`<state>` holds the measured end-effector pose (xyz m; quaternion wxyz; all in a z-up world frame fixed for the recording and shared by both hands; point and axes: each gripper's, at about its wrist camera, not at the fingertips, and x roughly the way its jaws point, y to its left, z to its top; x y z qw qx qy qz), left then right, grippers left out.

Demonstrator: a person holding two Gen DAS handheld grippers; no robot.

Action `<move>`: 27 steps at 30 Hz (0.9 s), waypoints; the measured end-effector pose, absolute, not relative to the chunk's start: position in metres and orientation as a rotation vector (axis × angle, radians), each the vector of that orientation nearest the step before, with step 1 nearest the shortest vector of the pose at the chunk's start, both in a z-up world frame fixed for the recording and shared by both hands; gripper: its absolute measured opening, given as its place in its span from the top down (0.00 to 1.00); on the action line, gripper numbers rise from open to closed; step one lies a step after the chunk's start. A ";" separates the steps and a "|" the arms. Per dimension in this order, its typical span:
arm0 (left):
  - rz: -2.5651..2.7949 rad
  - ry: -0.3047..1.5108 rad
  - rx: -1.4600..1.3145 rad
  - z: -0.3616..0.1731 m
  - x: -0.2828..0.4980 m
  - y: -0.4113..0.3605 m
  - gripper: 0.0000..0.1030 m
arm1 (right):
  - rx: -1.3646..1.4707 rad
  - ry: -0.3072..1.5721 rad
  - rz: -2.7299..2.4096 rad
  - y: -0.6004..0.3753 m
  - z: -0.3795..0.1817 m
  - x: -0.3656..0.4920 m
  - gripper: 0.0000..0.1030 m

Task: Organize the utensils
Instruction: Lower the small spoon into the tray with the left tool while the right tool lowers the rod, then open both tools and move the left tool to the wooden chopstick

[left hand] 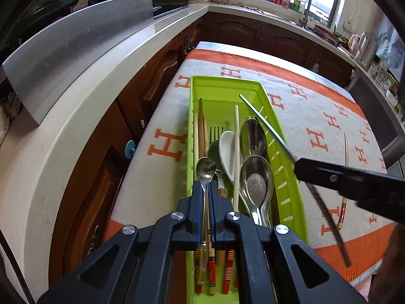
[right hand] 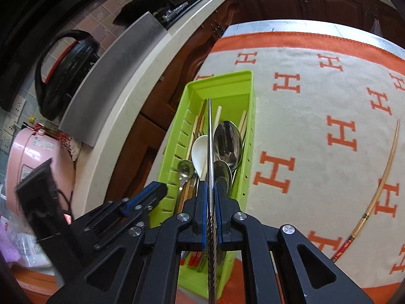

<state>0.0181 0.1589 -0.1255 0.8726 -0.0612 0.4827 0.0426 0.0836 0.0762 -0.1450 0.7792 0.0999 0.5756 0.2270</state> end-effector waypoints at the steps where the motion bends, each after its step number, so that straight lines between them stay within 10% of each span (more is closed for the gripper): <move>1: 0.089 1.007 -0.133 -0.125 0.017 0.161 0.93 | 0.221 1.253 0.476 0.080 -0.149 0.085 0.95; 20: 0.150 0.998 -0.142 -0.115 0.013 0.174 0.45 | 0.278 1.270 0.394 0.058 -0.162 0.088 0.87; 27: 0.157 1.006 -0.111 -0.114 0.013 0.166 0.45 | 0.315 1.252 0.347 0.023 -0.160 0.084 0.83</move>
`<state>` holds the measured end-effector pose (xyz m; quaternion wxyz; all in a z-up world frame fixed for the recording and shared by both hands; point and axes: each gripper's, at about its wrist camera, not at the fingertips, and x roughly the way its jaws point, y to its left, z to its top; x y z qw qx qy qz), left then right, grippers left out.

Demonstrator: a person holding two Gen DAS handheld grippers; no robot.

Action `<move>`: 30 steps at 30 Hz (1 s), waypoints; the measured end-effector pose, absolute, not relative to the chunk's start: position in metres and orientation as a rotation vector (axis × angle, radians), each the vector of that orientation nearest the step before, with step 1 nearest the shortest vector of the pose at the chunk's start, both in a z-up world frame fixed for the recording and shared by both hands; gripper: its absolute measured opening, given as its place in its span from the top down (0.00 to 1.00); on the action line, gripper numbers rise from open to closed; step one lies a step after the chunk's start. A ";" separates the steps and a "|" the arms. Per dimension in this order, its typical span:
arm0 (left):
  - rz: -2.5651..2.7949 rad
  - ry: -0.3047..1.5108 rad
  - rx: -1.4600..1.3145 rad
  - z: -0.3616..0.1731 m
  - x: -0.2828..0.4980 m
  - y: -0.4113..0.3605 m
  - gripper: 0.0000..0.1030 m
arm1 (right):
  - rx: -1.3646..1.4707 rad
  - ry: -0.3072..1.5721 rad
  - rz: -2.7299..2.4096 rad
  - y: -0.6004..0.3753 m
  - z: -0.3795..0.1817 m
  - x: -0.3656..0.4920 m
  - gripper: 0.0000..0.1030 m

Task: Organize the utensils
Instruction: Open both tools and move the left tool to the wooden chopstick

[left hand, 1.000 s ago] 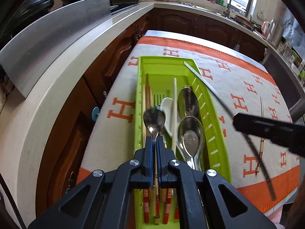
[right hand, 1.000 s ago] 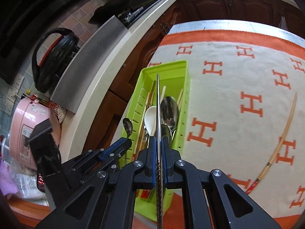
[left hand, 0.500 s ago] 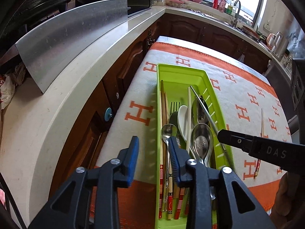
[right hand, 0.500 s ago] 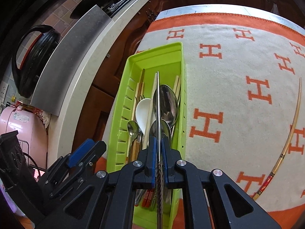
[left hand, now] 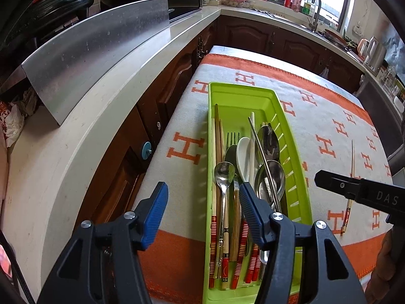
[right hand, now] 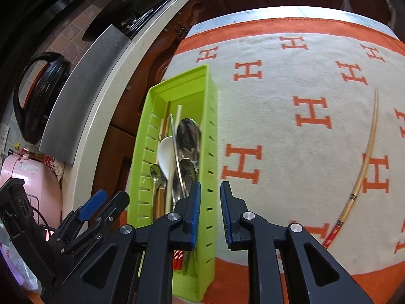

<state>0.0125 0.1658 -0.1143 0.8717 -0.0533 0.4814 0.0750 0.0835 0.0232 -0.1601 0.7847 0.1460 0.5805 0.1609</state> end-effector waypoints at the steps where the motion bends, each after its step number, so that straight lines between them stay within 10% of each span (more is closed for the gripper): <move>1: 0.157 1.007 -0.102 -0.113 0.012 0.163 0.45 | 0.319 1.248 0.342 0.018 -0.159 0.082 0.82; 30: 0.029 1.019 0.192 -0.086 0.021 0.001 0.33 | 0.536 1.135 0.192 -0.163 -0.169 0.044 0.76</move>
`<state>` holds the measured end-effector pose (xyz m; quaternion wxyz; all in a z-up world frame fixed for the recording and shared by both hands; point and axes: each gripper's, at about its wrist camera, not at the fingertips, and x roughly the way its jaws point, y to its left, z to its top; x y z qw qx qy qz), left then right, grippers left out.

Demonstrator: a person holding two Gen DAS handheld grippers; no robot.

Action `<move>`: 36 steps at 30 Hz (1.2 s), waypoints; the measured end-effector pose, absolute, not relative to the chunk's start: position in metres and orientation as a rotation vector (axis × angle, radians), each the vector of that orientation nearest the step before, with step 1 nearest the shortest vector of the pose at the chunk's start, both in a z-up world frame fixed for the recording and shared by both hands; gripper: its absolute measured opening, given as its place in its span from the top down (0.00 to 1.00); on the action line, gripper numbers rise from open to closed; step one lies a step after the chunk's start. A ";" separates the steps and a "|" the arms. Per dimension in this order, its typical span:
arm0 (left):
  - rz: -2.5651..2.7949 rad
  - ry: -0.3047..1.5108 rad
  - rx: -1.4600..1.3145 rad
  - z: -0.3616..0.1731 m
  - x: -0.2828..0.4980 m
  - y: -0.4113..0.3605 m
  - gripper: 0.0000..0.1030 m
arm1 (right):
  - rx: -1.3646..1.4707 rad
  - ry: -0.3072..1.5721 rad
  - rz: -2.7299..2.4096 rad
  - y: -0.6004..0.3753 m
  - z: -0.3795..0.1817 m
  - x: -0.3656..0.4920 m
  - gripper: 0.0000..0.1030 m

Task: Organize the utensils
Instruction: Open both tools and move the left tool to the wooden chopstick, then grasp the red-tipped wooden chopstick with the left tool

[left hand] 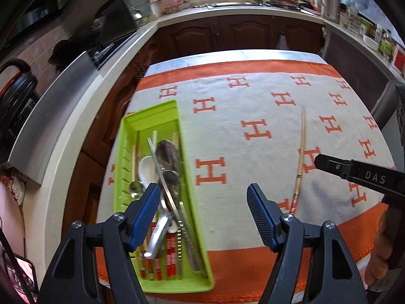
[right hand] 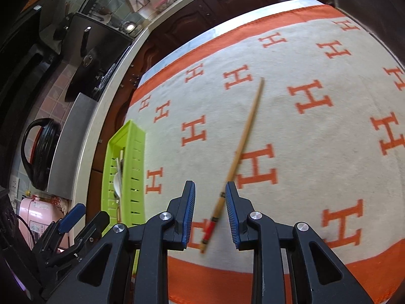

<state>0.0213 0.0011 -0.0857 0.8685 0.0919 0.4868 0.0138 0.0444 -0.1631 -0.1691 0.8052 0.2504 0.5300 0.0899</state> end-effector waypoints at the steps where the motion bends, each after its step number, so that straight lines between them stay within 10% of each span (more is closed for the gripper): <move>1: 0.019 1.026 0.196 -0.087 0.022 -0.005 0.33 | 0.543 1.136 0.185 -0.169 -0.172 0.043 0.76; 36: -0.272 1.082 0.184 -0.180 0.075 -0.104 0.44 | 0.461 1.060 0.106 -0.238 -0.208 0.045 0.76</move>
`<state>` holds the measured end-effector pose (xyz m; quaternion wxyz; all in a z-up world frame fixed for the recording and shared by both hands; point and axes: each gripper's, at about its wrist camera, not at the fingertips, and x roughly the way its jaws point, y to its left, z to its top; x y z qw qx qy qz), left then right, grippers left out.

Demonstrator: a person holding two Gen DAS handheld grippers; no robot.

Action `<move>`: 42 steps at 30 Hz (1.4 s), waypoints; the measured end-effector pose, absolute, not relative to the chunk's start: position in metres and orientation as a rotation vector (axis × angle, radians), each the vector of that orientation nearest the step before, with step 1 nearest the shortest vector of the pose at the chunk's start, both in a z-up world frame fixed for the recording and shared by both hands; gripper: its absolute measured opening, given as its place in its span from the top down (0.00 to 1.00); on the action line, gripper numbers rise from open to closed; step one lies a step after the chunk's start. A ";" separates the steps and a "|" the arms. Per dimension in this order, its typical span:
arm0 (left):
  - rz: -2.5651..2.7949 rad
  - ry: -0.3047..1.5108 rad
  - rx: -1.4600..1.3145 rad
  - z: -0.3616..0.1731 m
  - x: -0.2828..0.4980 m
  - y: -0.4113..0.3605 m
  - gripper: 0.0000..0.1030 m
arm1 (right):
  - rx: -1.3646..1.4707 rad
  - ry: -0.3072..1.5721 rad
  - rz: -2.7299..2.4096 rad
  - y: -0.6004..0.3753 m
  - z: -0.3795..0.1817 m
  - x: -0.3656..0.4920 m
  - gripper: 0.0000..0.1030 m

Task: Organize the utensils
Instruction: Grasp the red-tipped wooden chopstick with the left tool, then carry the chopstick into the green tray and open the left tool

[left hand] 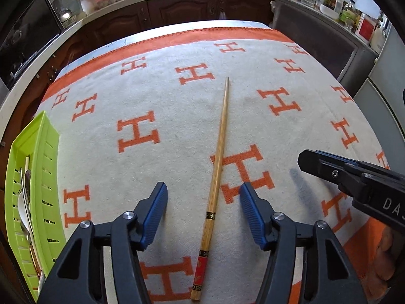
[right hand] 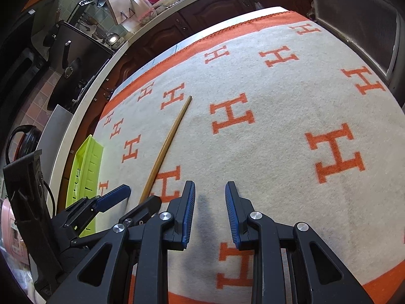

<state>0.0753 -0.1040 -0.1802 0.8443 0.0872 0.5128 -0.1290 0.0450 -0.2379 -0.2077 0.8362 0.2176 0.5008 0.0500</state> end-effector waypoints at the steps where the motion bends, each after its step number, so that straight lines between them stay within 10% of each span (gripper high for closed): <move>1: -0.275 1.077 0.175 -0.181 0.075 -0.103 0.44 | 0.455 1.059 0.106 -0.237 -0.208 0.044 0.76; 6: -0.297 1.049 0.168 -0.181 0.072 -0.101 0.48 | 0.439 1.059 0.109 -0.234 -0.207 0.044 0.76; 10: -0.313 1.032 0.159 -0.180 0.073 -0.100 0.86 | 0.437 1.062 0.107 -0.233 -0.207 0.045 0.76; 13: -0.310 1.034 0.139 -0.180 0.074 -0.097 0.94 | 0.432 1.066 0.104 -0.232 -0.207 0.045 0.76; 42: -0.206 0.919 0.014 -0.079 0.026 -0.019 0.96 | 0.265 1.010 0.202 -0.171 -0.150 0.019 0.76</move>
